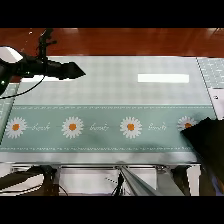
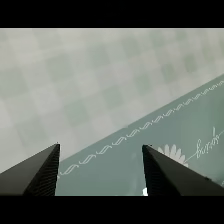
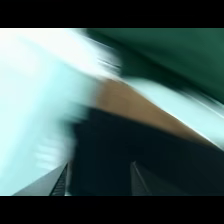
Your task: Fold the shirts.
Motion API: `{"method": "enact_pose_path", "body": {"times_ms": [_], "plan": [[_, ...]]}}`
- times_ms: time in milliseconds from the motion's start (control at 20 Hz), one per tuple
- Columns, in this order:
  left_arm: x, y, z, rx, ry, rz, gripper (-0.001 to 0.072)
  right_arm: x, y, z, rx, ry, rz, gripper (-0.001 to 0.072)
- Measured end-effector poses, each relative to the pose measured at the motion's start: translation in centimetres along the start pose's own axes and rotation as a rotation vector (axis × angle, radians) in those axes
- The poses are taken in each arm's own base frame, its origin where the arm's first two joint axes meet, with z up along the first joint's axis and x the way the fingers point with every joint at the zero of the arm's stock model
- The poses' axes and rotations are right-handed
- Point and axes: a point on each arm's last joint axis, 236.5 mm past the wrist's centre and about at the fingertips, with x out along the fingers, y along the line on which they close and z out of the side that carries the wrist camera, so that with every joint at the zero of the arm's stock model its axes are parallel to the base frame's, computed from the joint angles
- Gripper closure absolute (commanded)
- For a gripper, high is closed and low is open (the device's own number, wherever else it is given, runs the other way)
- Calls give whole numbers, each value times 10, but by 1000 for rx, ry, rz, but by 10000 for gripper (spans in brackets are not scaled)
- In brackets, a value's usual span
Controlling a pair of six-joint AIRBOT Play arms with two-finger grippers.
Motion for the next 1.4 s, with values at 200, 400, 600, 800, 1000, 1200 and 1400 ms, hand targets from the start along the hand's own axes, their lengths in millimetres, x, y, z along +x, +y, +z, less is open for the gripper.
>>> {"method": "enact_pose_path", "body": {"times_ms": [200, 400, 600, 800, 1000, 1200, 1400], "plan": [[-1, -20, -16, 57, 62, 5, 127, 24, 81, -10, -207, 84, 265, 229], [3, -27, -52, 164, 199, 200, 101, 67, 135, -65, -505, 297, 328, 107], [-4, -20, -82, 230, 313, 422, -11, 113, 174, -126, -802, 457, 290, 107], [-19, -12, -86, 215, 335, 542, -6, 136, 195, -168, -990, 535, 256, 108], [-25, -7, -80, 202, 322, 585, -6, 142, 208, -187, -1064, 544, 257, 108], [-28, -4, -79, 198, 318, 601, -6, 145, 211, -190, -1087, 541, 250, 108], [-28, -4, -78, 196, 317, 605, -5, 146, 211, -191, -1095, 539, 248, 108]]}}
